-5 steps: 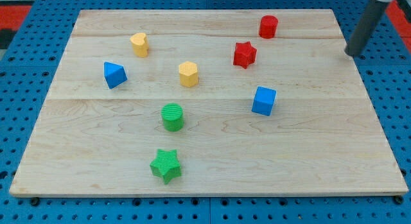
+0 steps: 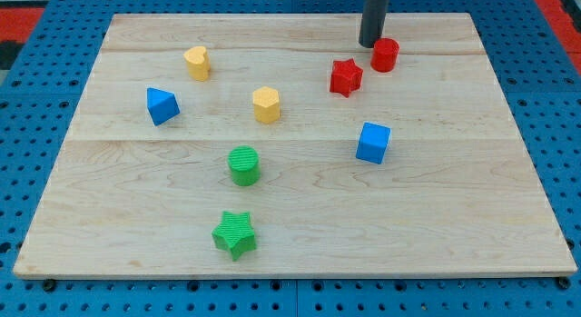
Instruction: Push the red star with the red circle towards the center of the board
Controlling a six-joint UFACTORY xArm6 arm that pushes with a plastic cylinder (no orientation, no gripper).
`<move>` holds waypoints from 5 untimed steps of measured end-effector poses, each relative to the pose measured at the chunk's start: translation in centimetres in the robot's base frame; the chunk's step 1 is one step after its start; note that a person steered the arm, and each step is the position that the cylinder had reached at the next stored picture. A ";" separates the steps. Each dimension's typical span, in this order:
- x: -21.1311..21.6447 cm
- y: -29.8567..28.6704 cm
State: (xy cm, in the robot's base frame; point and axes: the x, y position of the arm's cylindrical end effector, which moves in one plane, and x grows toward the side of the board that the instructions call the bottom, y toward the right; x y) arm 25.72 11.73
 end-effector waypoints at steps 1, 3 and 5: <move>-0.2 0.1; 0.1 0.1; 2.1 5.2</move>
State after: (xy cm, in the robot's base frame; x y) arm 27.82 16.95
